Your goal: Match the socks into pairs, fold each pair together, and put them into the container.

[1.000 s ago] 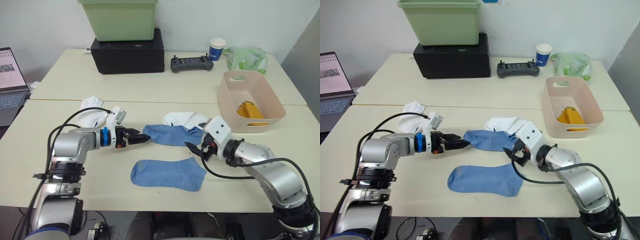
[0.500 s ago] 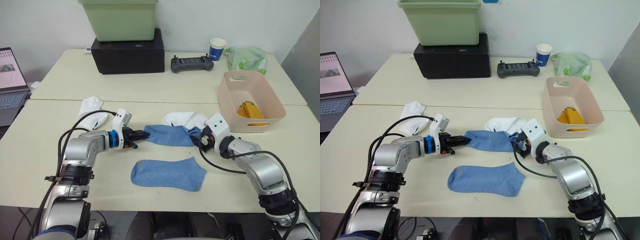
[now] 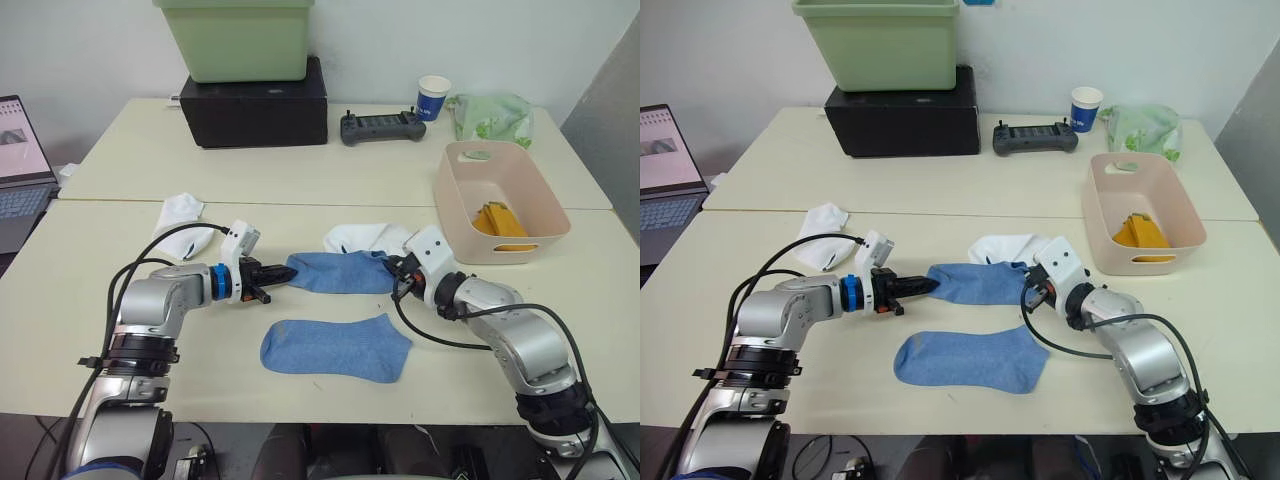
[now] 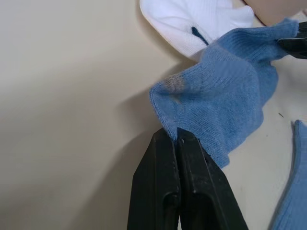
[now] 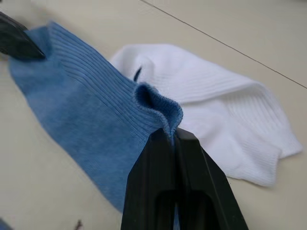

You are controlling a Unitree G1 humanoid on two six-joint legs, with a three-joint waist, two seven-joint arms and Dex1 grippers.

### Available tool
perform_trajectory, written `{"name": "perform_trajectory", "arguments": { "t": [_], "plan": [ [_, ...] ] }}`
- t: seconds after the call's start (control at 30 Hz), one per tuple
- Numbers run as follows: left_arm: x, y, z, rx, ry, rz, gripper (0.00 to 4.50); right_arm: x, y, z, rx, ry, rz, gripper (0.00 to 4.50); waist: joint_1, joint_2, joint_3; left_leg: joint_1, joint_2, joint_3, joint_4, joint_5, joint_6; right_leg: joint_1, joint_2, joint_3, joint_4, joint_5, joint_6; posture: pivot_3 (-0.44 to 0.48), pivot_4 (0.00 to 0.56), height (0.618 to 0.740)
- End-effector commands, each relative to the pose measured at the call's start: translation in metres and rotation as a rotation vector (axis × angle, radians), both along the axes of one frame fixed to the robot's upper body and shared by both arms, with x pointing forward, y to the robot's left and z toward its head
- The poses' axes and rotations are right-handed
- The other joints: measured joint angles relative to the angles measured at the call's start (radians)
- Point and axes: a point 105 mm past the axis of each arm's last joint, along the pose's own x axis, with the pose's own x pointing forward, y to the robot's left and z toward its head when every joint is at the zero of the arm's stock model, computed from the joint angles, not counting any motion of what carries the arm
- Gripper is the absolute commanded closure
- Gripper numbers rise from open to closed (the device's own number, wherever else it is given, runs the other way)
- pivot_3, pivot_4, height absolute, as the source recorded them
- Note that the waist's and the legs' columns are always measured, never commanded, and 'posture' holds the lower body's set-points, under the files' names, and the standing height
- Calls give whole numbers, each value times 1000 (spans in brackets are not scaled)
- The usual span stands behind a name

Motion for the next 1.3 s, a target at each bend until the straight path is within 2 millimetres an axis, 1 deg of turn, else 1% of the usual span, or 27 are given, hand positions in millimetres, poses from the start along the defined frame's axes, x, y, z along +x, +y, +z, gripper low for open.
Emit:
{"name": "perform_trajectory", "arguments": {
  "t": [0.03,0.1,0.13,0.23,0.3,0.37,0.43,0.57,0.67,0.7,0.73,0.8,0.87,0.9,0.93,0.97,1.0,1.1,1.2,1.23,1.27,1.3],
  "plan": [
    [-15,7,24,-36,-8,-78,4500,-17,1,24,87,-5,32,4476,-2,0,0,0,0,0,0,0,0,0,0,0,0,0,0,0,150,725],
    [-23,16,25,-15,30,-101,4500,-25,2,25,142,66,28,4476,-3,0,0,0,0,0,-1,0,0,0,0,0,0,0,0,0,150,725],
    [-22,20,17,19,48,-96,4500,-26,1,19,154,110,8,4476,-3,0,0,0,0,-1,-1,0,0,0,0,0,0,0,0,0,150,725],
    [-17,19,-1,52,81,-78,4500,-26,-1,-1,131,201,-39,4476,-2,1,-1,1,0,-1,-1,0,1,1,0,0,0,0,0,0,150,725],
    [-14,17,-10,71,90,-74,4500,-25,-1,-8,141,238,-65,4476,0,1,-1,1,-1,0,-1,-1,2,1,0,1,-1,0,0,0,150,725],
    [-6,16,-17,95,77,-56,4500,-22,-4,-13,123,240,-88,4476,2,1,-1,1,-1,0,-1,-1,2,0,0,1,-1,0,0,0,150,725],
    [-1,14,-20,96,61,-49,4500,-18,-6,-17,98,230,-116,4476,5,2,-1,1,-1,0,-1,-1,2,1,0,0,-1,0,0,0,150,725],
    [7,11,-18,66,39,-25,4500,-16,-12,-21,85,225,-154,4476,5,2,-1,1,-1,0,0,-1,2,1,0,0,0,0,0,0,150,725],
    [6,17,-16,80,28,-20,3896,-15,-17,-21,82,202,-180,3779,5,2,-1,1,-1,0,0,-1,2,1,0,0,0,0,0,0,150,725],
    [5,19,-16,85,31,-27,3634,-15,-19,-20,83,197,-184,3471,4,2,-1,1,-1,0,0,-1,2,1,0,1,0,0,0,0,150,725],
    [2,20,-15,84,33,-36,3332,-15,-19,-19,85,194,-185,3091,4,2,-1,1,-1,0,0,-1,2,1,0,1,0,0,0,0,150,725],
    [1,23,-11,86,14,-34,2833,-16,-21,-17,92,178,-184,2498,0,2,-2,1,-1,0,0,-1,2,1,0,1,1,0,0,0,150,725],
    [-1,25,-6,74,-9,-41,2243,-17,-21,-13,101,154,-170,1767,-5,2,-2,2,0,0,0,-1,2,0,0,0,1,0,0,0,150,725],
    [3,26,-5,91,-54,-16,1959,-19,-21,-12,101,142,-158,1424,-7,2,-2,2,0,0,0,-1,2,0,1,1,2,0,0,0,150,725],
    [4,25,-3,86,-74,-17,1620,-20,-20,-12,99,132,-144,1027,-10,2,-2,2,0,0,0,-1,2,0,1,1,2,0,0,0,150,725],
    [4,23,-4,87,-80,-22,1354,-22,-19,-13,98,133,-134,732,-11,2,-2,2,0,0,0,-2,3,0,1,1,2,0,0,0,150,725],
    [6,22,-8,108,-91,-12,1068,-22,-18,-16,97,135,-132,719,-11,2,-2,2,0,0,0,-2,3,0,1,1,2,0,0,0,150,725],
    [10,16,-16,122,-91,7,1068,-21,-17,-23,107,154,-143,719,-11,3,-2,2,0,0,0,-2,4,0,1,1,2,0,0,0,150,725],
    [9,9,-20,117,-83,-17,1068,-19,-16,-29,106,169,-155,719,-10,4,-3,2,0,0,0,-2,4,1,1,0,2,0,0,0,150,725],
    [7,6,-23,119,-72,-34,1049,-18,-14,-30,108,171,-154,895,-9,4,-3,2,0,0,0,-2,4,1,1,1,2,0,0,0,150,725],
    [6,4,-25,122,-62,-48,1249,-18,-11,-30,114,171,-150,1101,-8,4,-4,2,0,0,0,-2,4,1,0,1,2,0,0,0,150,725],
    [4,2,-27,124,-47,-55,1508,-18,-8,-30,117,174,-138,1406,-8,5,-4,2,0,0,0,-2,4,1,0,1,2,0,0,0,150,725]
  ]
}}
